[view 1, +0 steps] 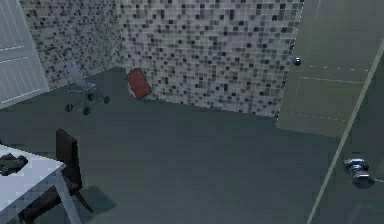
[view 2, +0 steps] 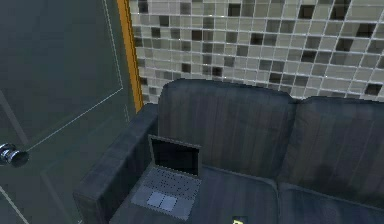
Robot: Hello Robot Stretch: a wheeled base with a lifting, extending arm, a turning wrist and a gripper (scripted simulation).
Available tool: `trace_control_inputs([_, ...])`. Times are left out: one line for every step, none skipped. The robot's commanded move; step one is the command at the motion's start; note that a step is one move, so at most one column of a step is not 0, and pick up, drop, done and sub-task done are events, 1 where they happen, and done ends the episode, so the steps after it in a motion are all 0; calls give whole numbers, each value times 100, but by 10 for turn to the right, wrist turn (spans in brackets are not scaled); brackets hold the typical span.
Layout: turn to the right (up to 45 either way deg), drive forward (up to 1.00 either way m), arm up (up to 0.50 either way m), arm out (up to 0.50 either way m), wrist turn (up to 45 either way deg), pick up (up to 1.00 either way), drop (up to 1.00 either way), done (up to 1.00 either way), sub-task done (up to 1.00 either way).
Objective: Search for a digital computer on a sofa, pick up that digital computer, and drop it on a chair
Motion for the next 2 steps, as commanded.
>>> trace_control_inputs([0, 0, 50, 0, 0, 0, 0, 0, 0])
trace_control_inputs([0, 0, 8, 0, 0, 0, 0, 0, 0])
